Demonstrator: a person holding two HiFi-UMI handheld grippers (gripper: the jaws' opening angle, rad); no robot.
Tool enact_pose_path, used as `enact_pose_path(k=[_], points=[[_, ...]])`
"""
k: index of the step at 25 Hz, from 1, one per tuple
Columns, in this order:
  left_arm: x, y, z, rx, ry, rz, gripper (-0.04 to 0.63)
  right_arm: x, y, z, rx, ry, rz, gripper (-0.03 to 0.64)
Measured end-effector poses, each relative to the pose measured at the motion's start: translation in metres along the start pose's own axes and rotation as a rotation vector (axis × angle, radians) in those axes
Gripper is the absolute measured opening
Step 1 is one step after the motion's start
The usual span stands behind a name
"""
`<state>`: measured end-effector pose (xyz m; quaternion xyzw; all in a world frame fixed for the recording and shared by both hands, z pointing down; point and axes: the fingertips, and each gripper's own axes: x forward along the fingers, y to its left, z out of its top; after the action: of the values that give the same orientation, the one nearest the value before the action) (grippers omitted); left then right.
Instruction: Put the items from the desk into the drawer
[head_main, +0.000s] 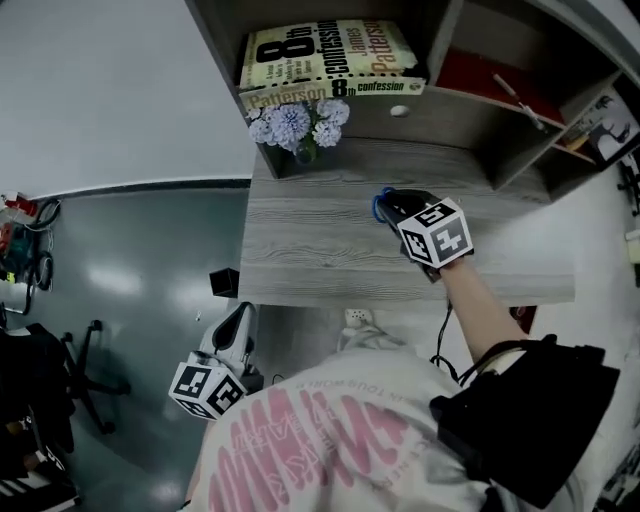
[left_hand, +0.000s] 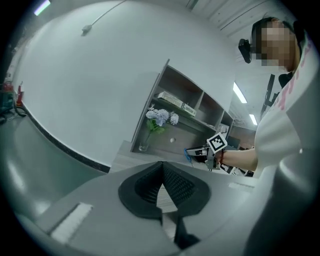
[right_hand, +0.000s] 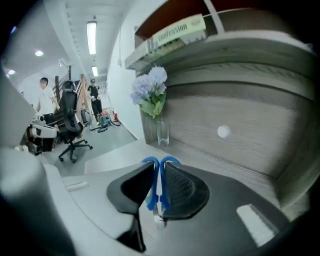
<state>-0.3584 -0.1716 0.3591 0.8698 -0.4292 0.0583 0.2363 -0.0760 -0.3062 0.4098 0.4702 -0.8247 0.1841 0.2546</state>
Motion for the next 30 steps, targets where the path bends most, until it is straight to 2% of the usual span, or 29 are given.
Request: enact_pose_path(k=[8, 12, 18, 21, 25, 30], points=[[0.021, -0.051, -0.006, 0.084, 0.033, -0.211, 0.02, -0.112, 0.027, -0.005, 0.103, -0.203, -0.095, 0.075], [0.037, -0.09, -0.016, 0.117, 0.063, -0.355, 0.02, -0.164, 0.039, -0.03, 0.181, -0.264, -0.17, 0.075], [0.055, -0.145, -0.05, 0.156, 0.14, -0.564, 0.02, -0.225, 0.048, -0.097, 0.318, -0.282, -0.335, 0.075], [0.057, -0.178, -0.069, 0.157, 0.182, -0.66, 0.02, -0.257, 0.057, -0.14, 0.375, -0.234, -0.412, 0.075], [0.057, -0.21, -0.078, 0.144, 0.213, -0.723, 0.02, -0.295, 0.062, -0.187, 0.41, -0.15, -0.493, 0.075], [0.064, -0.235, -0.082, 0.172, 0.207, -0.758, 0.02, -0.327, 0.051, -0.22, 0.453, -0.143, -0.556, 0.075]])
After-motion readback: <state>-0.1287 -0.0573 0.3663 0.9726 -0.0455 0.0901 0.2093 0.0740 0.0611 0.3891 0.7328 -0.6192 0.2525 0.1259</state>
